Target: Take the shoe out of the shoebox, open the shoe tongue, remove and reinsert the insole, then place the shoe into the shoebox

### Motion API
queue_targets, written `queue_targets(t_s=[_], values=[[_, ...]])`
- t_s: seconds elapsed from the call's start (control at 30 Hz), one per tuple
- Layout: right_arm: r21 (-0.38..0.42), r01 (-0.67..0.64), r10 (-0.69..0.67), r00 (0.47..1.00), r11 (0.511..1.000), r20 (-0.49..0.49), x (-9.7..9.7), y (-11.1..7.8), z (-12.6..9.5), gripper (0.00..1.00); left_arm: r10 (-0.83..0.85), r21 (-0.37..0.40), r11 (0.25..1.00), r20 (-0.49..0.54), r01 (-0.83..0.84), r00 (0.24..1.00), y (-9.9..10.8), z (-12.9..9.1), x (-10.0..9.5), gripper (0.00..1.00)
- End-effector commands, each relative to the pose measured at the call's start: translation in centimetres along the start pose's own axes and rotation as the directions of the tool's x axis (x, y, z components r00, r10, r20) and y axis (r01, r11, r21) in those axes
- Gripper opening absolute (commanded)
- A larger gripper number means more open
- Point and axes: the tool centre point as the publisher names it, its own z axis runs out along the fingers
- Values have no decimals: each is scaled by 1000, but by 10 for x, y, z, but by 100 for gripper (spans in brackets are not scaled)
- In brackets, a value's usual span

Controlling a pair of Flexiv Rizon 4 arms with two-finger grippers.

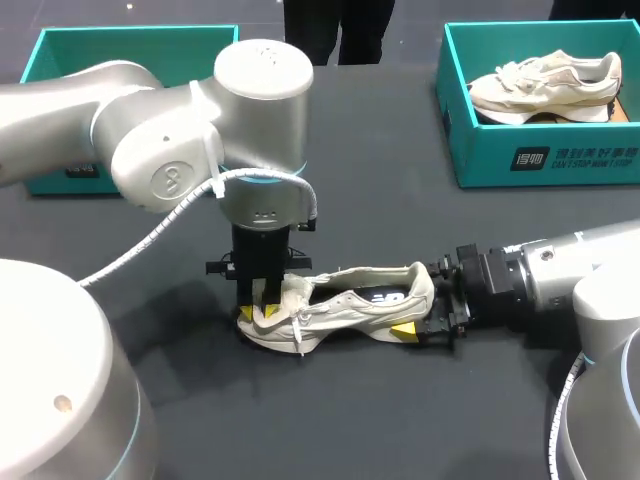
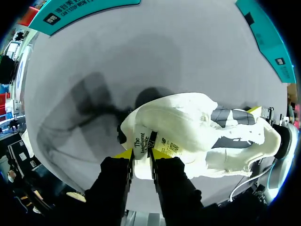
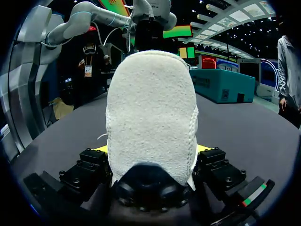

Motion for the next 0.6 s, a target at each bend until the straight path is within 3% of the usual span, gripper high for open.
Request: queue_targets(t_s=[0.03,0.33,0.6], values=[[5,-1,1,1000,1000,1,1,0,1,0,2,-7,1000,-3,-2,1000,-2,6,-4,38],[5,-1,1,1000,1000,1,1,0,1,0,31,-8,999,-3,-31,1000,1,-9,-21,47],[5,-1,1,1000,1000,1,1,0,1,0,99,50,994,-101,-94,990,7,-56,-29,47]])
